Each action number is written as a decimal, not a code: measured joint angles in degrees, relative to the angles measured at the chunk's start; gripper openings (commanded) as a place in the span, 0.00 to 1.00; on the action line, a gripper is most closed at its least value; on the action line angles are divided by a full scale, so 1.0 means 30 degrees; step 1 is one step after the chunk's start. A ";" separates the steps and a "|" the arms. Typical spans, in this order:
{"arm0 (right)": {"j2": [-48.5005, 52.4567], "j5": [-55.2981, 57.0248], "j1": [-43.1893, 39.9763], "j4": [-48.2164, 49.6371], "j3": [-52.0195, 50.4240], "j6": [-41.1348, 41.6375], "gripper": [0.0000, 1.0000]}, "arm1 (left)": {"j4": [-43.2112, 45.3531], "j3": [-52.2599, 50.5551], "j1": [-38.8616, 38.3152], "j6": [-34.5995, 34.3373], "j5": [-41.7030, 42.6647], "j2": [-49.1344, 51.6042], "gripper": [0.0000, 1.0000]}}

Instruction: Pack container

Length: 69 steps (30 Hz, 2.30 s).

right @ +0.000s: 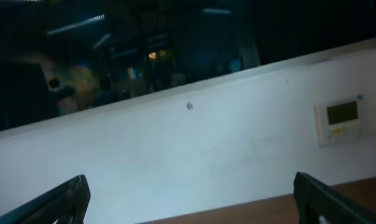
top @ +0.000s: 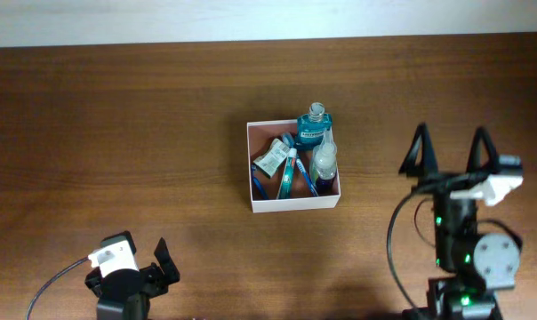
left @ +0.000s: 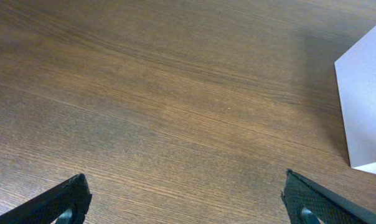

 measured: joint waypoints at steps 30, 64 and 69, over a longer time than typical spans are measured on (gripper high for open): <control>-0.9865 0.0554 0.0000 -0.2266 -0.7533 -0.0648 0.99 | 0.0007 0.0000 0.0000 -0.0007 0.0000 -0.0015 0.99; -0.9894 -0.0386 0.0000 -0.9020 -0.7577 -0.4714 0.99 | 0.0007 0.0000 0.0000 0.0000 0.0000 -0.0015 1.00; -0.9894 -0.0386 0.0000 -0.9020 -0.7577 -0.4721 0.99 | 0.0007 0.0000 0.0000 -0.0007 0.0000 -0.0015 0.99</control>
